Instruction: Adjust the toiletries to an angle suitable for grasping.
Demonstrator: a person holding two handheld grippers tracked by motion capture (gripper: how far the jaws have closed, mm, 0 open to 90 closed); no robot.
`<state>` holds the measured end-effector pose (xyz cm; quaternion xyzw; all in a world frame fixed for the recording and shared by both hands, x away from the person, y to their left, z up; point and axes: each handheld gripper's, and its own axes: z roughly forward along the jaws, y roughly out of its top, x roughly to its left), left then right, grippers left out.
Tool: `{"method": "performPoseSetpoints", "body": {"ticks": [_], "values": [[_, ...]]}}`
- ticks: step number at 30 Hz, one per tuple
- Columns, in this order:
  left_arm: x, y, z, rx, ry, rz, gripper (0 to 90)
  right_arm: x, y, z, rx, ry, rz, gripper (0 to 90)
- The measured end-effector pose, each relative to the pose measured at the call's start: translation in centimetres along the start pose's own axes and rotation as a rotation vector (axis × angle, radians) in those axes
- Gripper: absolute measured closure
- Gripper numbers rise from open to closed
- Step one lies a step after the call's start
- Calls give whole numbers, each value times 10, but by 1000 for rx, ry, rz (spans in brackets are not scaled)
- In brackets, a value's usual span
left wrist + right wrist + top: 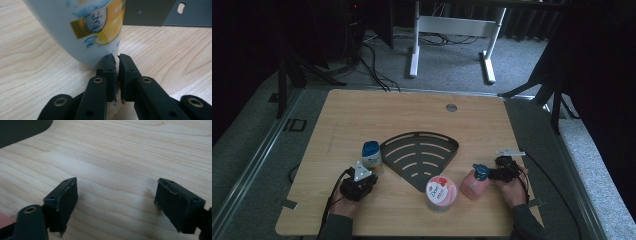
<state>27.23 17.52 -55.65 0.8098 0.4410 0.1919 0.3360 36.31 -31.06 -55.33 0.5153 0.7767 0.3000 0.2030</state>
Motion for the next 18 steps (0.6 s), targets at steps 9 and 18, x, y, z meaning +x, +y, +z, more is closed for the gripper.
{"method": "performPoseSetpoints", "body": {"ticks": [9, 18], "values": [[3, -3, -1, -16, -6, -17, 764, 2, -6, -13, -17, 45, -15, 455], [4, -5, -1, -24, -11, -20, 715, 5, -14, -36, -37, 87, -41, 638]]}}
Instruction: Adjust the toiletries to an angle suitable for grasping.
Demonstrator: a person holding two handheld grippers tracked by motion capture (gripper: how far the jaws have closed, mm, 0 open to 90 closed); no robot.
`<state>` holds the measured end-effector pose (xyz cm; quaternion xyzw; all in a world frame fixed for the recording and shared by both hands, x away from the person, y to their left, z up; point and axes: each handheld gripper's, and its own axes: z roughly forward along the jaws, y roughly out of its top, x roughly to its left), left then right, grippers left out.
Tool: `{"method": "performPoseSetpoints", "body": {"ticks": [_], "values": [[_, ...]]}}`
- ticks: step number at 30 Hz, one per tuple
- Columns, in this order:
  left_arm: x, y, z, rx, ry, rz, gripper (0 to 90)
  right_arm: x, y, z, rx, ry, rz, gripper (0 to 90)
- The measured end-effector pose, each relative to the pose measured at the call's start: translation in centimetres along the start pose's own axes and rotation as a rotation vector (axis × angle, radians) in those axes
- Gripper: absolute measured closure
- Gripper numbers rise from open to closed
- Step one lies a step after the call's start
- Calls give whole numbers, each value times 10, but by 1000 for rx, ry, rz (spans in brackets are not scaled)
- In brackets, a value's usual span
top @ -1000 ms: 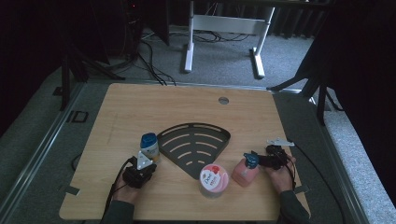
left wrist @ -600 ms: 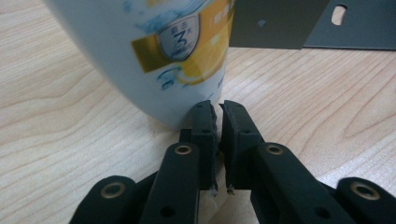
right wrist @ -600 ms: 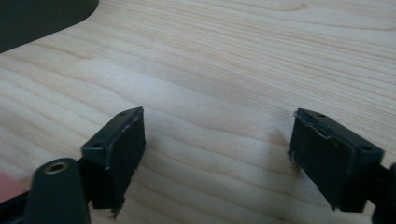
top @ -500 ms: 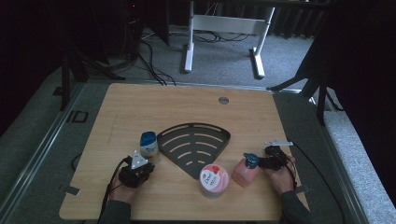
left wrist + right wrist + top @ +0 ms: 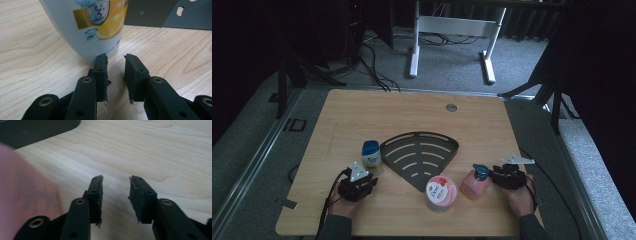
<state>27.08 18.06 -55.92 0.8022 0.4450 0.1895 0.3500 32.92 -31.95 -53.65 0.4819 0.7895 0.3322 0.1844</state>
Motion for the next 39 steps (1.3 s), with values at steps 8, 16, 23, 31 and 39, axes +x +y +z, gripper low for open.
{"method": "performPoseSetpoints", "body": {"ticks": [8, 16, 23, 31, 39], "values": [[0, -1, 0, -4, 6, -2, 704, 13, -11, -18, -10, 36, -39, 763], [0, -1, 0, -7, 2, -3, 693, 26, -21, -31, -11, 66, -83, 899], [-1, -1, 0, -8, 2, -5, 691, 37, -32, -43, -18, 78, -92, 900], [0, -1, 0, -8, 1, -5, 689, 52, -43, -51, -17, 110, -117, 900], [0, -1, 0, -8, 0, -5, 688, 69, -49, -57, -16, 150, -141, 900]]}}
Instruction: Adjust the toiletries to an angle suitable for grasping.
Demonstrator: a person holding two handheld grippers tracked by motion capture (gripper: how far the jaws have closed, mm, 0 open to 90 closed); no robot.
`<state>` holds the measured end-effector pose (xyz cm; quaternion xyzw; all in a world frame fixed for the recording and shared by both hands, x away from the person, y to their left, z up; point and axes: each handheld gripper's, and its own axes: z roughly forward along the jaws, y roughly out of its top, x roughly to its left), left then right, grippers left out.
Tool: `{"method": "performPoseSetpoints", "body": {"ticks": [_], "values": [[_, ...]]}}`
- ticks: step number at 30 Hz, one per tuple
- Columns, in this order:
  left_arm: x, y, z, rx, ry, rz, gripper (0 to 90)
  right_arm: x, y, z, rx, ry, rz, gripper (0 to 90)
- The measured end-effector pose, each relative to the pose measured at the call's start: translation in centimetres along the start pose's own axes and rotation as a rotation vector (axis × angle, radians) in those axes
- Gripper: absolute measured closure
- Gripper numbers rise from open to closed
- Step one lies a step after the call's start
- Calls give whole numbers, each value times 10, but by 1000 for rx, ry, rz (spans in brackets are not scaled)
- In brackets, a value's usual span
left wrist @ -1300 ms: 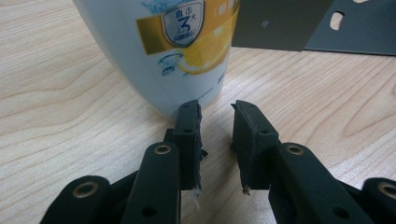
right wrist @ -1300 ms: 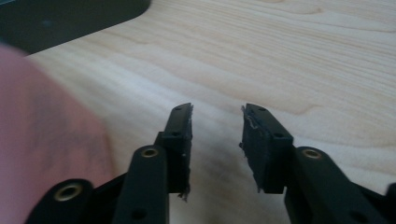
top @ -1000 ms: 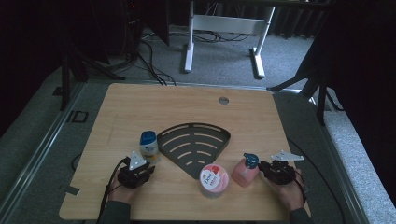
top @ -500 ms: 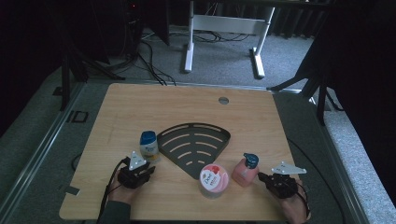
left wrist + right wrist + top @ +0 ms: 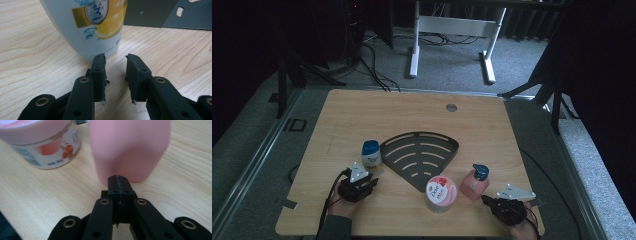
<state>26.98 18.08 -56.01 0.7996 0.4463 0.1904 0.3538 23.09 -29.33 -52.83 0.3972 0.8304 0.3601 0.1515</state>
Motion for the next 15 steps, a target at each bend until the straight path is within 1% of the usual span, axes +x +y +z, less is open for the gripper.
{"method": "performPoseSetpoints", "body": {"ticks": [1, 3, 10, 13, 15], "values": [[0, 0, 0, 0, 0, 0, 688, 0, 0, 0, 0, 0, 0, 900], [0, 0, 0, 0, 0, -1, 688, 3, 0, 0, -4, 19, -2, 900], [0, 0, 0, -1, 0, -1, 687, 11, 2, 2, -2, 50, -31, 900], [0, 0, 0, -1, -1, -1, 687, 11, 3, 3, -5, 45, -33, 900], [0, 0, 0, -1, -1, -1, 687, 11, 4, 4, -6, 52, -31, 900]]}}
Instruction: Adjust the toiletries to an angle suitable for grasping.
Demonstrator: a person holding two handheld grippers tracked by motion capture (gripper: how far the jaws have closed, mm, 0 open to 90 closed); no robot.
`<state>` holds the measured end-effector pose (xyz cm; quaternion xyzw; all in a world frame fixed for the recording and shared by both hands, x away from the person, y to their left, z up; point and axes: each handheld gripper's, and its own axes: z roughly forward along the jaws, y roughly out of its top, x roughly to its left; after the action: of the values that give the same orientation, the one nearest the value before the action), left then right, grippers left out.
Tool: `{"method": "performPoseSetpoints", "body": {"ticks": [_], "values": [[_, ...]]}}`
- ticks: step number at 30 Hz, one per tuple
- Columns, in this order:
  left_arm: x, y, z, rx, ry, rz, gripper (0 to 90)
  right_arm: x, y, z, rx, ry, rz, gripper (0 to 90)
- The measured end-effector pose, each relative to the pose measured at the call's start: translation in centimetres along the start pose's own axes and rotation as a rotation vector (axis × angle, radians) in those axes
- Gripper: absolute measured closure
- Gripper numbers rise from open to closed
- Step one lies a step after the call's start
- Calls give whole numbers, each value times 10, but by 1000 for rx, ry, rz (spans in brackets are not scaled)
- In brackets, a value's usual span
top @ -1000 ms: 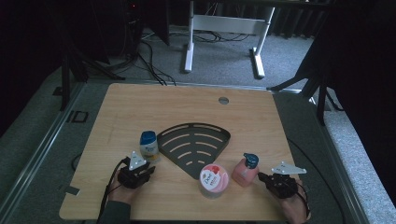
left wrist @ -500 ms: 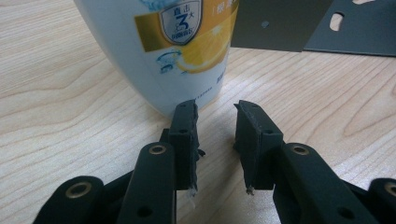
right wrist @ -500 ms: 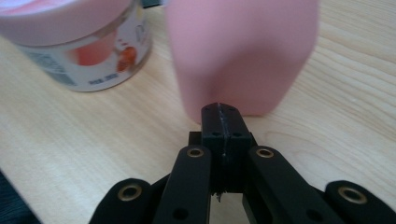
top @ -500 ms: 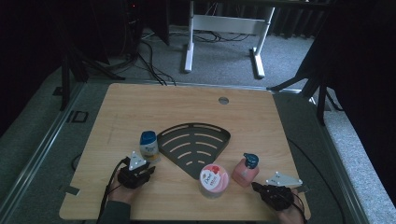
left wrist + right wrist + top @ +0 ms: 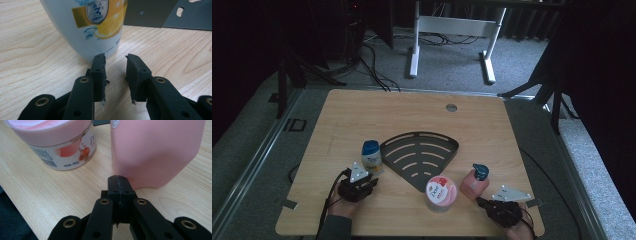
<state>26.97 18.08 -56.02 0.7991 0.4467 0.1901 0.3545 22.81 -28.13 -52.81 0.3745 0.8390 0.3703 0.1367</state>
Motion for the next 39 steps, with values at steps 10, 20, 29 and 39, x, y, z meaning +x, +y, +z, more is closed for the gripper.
{"method": "performPoseSetpoints", "body": {"ticks": [10, 20, 29, 39], "values": [[0, 0, 0, 0, -1, 0, 686, -6, 6, 5, 6, -23, -11, 900], [0, 0, 0, -1, -1, 0, 685, -18, 19, 16, 20, -51, -41, 900], [0, 0, 0, -1, -1, 0, 685, -32, 31, 26, 28, -68, -65, 900], [0, 0, 0, 0, 0, 1, 684, -43, 43, 39, 26, -62, -85, 900]]}}
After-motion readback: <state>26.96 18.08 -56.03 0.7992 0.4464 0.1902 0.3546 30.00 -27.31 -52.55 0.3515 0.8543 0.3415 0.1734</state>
